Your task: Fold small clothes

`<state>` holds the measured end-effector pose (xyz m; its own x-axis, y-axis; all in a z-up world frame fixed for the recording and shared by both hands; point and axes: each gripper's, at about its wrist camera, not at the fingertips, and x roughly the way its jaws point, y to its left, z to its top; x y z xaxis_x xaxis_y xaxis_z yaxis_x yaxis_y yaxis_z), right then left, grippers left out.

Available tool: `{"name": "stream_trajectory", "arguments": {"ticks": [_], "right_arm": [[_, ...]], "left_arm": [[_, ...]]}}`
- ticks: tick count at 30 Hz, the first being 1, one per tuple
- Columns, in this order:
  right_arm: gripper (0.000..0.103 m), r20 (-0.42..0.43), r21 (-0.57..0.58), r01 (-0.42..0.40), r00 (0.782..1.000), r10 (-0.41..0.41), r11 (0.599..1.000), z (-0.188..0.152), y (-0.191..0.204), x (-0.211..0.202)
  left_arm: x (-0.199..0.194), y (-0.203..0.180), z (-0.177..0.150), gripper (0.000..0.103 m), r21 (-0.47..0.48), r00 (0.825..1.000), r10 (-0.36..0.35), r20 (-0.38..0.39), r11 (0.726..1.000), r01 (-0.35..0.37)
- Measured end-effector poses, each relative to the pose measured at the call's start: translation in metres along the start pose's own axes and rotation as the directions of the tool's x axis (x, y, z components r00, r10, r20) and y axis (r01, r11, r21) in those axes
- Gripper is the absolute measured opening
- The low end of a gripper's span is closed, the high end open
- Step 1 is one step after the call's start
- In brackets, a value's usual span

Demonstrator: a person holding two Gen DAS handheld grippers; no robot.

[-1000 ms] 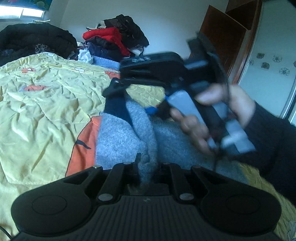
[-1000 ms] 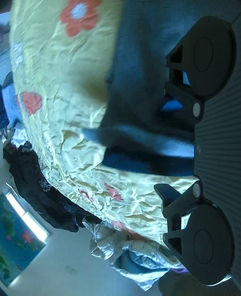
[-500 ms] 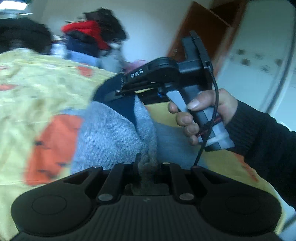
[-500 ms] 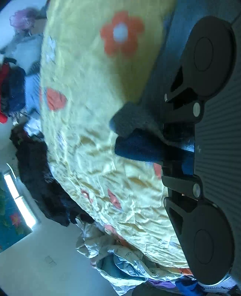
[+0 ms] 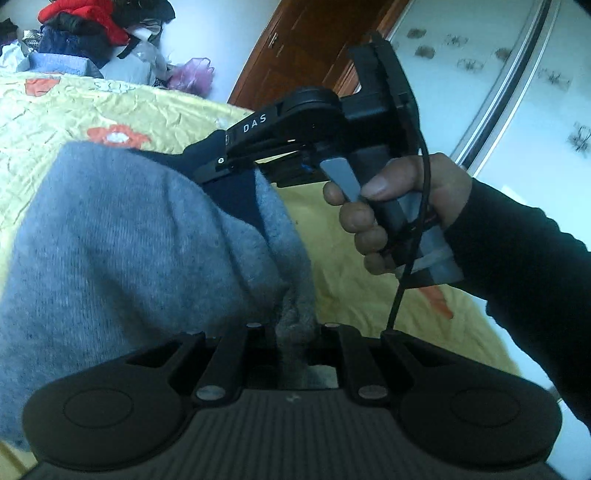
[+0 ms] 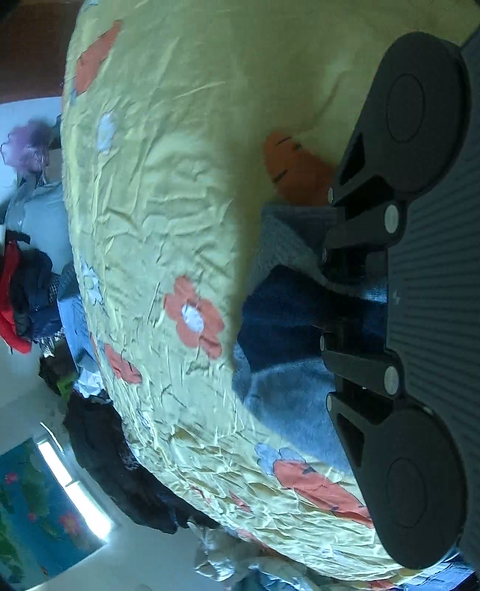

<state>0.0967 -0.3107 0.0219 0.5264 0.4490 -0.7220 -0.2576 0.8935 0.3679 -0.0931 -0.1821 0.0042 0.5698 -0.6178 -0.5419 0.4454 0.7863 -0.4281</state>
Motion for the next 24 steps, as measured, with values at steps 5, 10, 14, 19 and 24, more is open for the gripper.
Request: {"name": "stream_trajectory", "arguments": {"ticks": [5,10,14,19,24], "right_arm": [[0.051,0.047,0.042,0.011,0.999,-0.013,0.999,-0.008,-0.01,0.005],[0.072,0.184,0.159,0.044,0.98,-0.074,0.986,-0.018,-0.028,-0.026],[0.072,0.286,0.17,0.007,0.957,-0.057,0.985,-0.04,-0.022,-0.065],[0.074,0.273,0.109,0.089,0.955,-0.116,0.99,-0.055,0.006,-0.071],[0.073,0.275,0.075,-0.021,0.961,-0.001,0.997,-0.049,0.035,-0.052]], "left_arm": [[0.012,0.001,0.007,0.012,0.027,0.999,0.022,-0.038,0.999,-0.021],[-0.008,0.004,0.022,0.044,0.057,0.991,-0.074,-0.112,0.995,0.081],[-0.062,0.027,0.041,0.064,0.053,0.962,-0.248,-0.116,0.965,0.255],[-0.089,0.071,0.079,0.071,0.049,0.991,-0.111,0.072,0.993,0.107],[-0.031,0.079,0.082,0.071,0.148,0.987,0.15,0.051,0.977,-0.156]]}}
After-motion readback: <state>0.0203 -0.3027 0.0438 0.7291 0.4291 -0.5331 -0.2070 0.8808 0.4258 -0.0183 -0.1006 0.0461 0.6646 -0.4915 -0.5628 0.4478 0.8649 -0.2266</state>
